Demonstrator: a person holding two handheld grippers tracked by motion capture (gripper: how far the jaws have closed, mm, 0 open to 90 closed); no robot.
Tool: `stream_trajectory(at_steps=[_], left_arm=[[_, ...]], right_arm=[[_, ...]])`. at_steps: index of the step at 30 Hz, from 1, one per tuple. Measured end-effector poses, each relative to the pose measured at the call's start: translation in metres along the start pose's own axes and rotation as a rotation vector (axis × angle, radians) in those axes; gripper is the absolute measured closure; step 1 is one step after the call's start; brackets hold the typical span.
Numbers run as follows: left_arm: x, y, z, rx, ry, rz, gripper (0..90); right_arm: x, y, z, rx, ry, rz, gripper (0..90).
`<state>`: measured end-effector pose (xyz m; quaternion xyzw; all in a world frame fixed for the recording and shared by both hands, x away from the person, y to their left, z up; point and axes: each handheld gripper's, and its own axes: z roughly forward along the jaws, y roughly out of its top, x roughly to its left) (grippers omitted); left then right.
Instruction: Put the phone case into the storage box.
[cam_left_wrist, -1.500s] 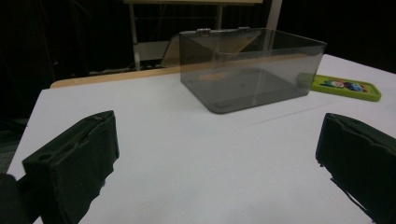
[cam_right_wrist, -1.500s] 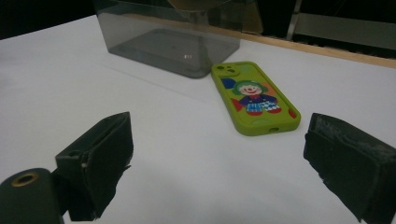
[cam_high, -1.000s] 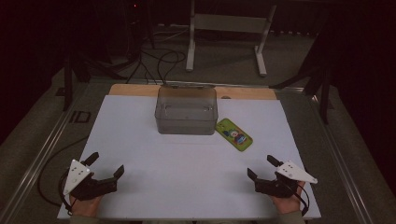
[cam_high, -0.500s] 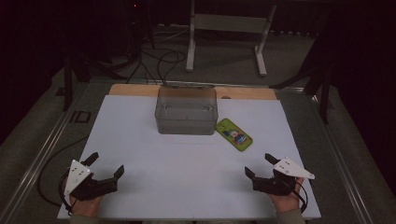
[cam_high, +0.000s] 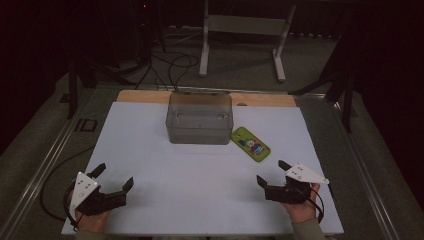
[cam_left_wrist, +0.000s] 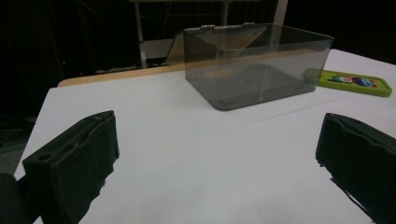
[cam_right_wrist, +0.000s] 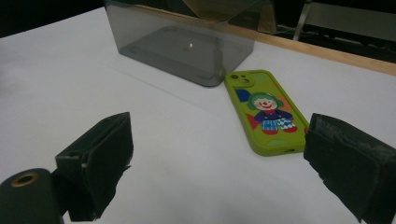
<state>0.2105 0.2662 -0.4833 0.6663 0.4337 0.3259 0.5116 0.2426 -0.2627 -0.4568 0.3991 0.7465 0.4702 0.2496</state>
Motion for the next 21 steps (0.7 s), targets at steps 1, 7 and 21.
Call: stream_trajectory(at_steps=[1,7,21], left_arm=[[0.0,0.0,0.0,0.0,0.001,0.0,0.3],[0.0,0.0,0.001,0.002,0.002,0.001,0.3],[-0.001,-0.001,0.001,0.007,0.0,0.008,0.3]], right_arm=[[0.0,0.001,0.0,0.004,-0.002,-0.004,8.0],[-0.001,0.007,0.003,0.015,-0.002,-0.004,8.0],[0.0,0.021,0.01,0.039,-0.011,-0.021,8.0]])
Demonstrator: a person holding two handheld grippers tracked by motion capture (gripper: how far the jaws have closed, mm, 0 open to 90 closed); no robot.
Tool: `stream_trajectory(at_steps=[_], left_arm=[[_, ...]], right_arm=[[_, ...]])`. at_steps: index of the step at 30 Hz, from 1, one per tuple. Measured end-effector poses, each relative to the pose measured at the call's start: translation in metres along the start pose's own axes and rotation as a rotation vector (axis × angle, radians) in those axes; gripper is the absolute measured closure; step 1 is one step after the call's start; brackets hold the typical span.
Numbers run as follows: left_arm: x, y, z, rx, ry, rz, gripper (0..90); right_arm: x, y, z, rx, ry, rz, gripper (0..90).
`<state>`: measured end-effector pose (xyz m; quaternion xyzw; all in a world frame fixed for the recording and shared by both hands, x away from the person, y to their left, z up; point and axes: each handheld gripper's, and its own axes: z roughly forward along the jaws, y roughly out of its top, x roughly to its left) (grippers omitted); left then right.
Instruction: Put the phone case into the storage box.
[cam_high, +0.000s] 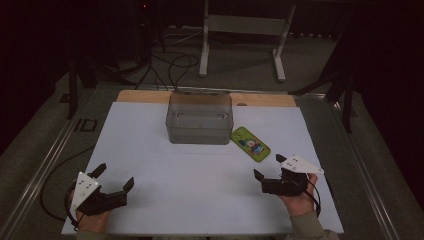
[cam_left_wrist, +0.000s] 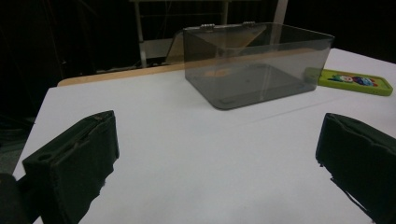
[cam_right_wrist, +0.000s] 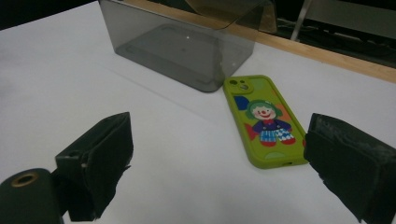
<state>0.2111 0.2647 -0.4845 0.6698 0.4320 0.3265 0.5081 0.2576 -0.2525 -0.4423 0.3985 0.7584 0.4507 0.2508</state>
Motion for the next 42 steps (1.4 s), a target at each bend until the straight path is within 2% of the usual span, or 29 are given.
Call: stream_trajectory(at_steps=[10,18,30,42], left_arm=[[-0.002,0.0,0.001,-0.001,-0.002,0.001,0.3],[-0.002,0.0,0.002,0.004,-0.005,0.007,0.3],[-0.002,-0.001,0.002,0.004,-0.004,0.005,0.3],[-0.002,-0.001,0.002,0.004,-0.005,0.003,0.3]], right_arm=[[-0.002,0.011,0.007,0.025,-0.001,-0.017,8.0],[-0.005,0.019,0.017,0.066,-0.005,-0.029,8.0],[-0.01,0.023,0.031,0.138,0.002,-0.021,8.0],[-0.021,0.044,0.045,0.218,-0.008,-0.073,7.5]])
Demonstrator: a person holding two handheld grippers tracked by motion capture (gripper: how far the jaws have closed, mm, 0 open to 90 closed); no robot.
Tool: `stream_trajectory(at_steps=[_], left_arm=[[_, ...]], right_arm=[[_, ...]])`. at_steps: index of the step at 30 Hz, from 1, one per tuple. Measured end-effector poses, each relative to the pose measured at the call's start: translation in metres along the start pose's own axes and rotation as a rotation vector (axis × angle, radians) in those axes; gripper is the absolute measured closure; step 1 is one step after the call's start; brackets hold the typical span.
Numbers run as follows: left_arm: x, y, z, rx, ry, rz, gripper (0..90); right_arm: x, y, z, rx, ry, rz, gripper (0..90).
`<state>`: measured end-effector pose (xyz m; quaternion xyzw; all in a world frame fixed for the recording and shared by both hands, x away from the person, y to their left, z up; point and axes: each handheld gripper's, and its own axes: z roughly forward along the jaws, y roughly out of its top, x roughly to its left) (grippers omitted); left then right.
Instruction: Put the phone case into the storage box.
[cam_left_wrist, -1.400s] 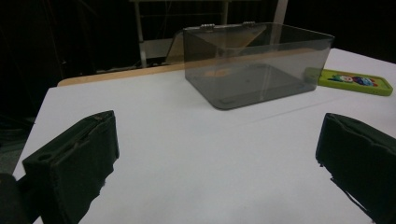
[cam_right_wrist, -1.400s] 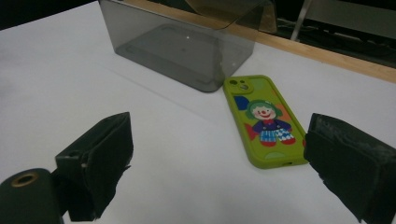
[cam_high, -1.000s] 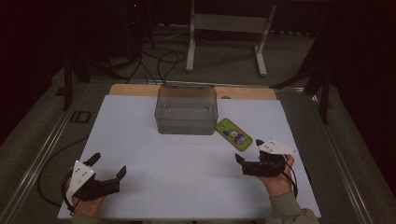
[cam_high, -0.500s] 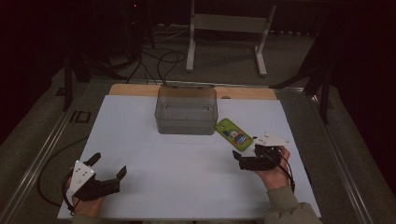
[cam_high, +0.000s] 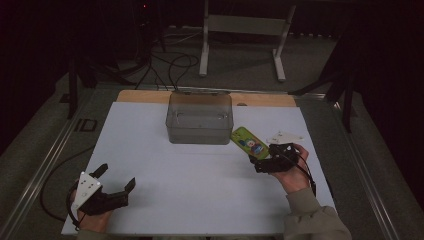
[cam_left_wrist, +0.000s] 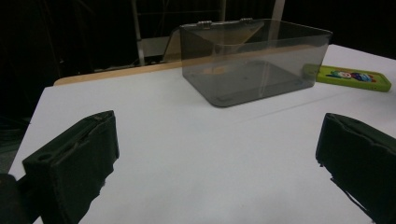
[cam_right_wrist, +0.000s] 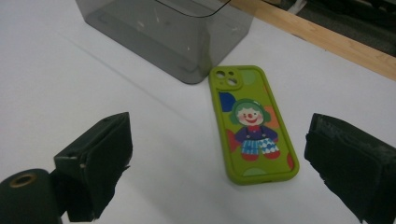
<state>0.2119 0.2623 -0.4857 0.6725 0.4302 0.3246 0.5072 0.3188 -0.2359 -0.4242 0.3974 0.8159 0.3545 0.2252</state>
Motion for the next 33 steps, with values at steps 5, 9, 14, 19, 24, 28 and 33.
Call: stream_trajectory(at_steps=[5,9,14,19,24,28,33], left_arm=[[0.0,0.0,0.0,-0.002,0.001,-0.002,0.3],[0.0,0.0,0.0,-0.001,0.0,-0.001,0.3],[0.001,0.0,0.0,-0.001,-0.001,-0.001,0.3],[0.001,0.0,0.0,0.0,-0.001,-0.001,0.3],[0.001,0.0,0.0,-0.001,-0.003,-0.002,0.3],[0.001,0.0,0.0,0.001,-0.005,-0.001,0.3],[0.001,-0.001,0.001,0.001,-0.006,-0.001,0.2]], right_arm=[[-0.005,0.006,0.007,0.036,-0.002,-0.013,7.5],[-0.01,0.011,0.017,0.067,0.018,-0.027,7.5],[-0.016,0.013,0.031,0.112,0.048,-0.032,7.5],[-0.022,0.018,0.042,0.155,0.043,-0.042,7.5],[-0.034,0.018,0.056,0.169,0.065,-0.019,7.6],[-0.045,0.013,0.071,0.206,0.089,0.009,7.6],[-0.052,0.008,0.087,0.243,0.115,0.012,7.6]])
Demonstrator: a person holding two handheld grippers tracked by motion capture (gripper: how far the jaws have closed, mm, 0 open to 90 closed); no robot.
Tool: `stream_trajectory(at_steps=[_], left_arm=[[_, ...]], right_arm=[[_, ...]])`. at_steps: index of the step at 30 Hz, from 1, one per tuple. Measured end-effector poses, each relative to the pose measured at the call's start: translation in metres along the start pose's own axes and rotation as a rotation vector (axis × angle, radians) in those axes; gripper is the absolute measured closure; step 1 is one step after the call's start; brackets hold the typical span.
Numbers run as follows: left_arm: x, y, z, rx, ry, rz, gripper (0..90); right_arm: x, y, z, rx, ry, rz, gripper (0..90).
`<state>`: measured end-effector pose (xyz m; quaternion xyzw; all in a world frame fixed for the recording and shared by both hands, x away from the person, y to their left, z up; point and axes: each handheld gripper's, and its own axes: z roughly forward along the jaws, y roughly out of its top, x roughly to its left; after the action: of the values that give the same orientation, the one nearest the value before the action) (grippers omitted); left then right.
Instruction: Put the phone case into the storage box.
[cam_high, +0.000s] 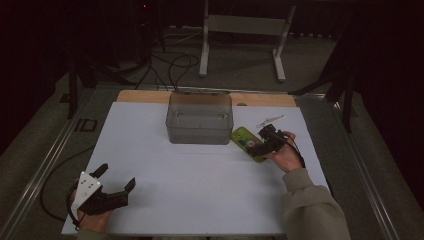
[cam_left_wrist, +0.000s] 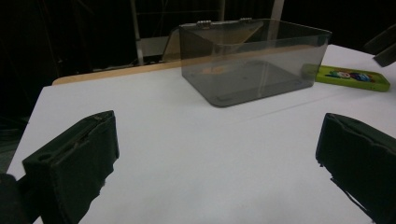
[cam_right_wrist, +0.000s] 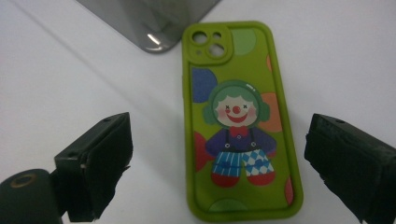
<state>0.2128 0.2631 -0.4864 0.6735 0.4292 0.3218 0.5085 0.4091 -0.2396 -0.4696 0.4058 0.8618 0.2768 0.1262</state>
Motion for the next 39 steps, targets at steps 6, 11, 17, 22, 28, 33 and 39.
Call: stream_trajectory(at_steps=[6,11,17,22,28,33,39], left_arm=[[0.0,0.0,0.0,0.001,-0.002,-0.003,0.3],[0.0,0.0,0.001,0.004,-0.004,0.0,0.3],[0.0,0.0,0.001,0.007,-0.007,0.002,0.3],[0.0,-0.001,0.001,0.008,-0.008,0.002,0.3],[-0.001,0.0,0.002,0.008,-0.01,0.002,0.3],[0.0,-0.001,0.002,0.009,-0.01,0.001,0.3],[-0.001,0.0,0.001,0.011,-0.011,0.006,0.3]], right_arm=[[-0.007,0.0,0.014,0.011,0.003,0.001,7.6],[-0.012,-0.001,0.022,0.02,0.008,0.002,7.6],[-0.016,-0.004,0.029,0.035,0.005,-0.002,7.6],[-0.022,-0.007,0.036,0.05,0.016,0.01,7.8],[-0.02,-0.008,0.045,0.081,0.03,-0.008,8.1],[-0.017,-0.007,0.049,0.102,0.019,-0.029,8.4],[-0.016,-0.007,0.048,0.111,0.013,-0.03,11.4]])
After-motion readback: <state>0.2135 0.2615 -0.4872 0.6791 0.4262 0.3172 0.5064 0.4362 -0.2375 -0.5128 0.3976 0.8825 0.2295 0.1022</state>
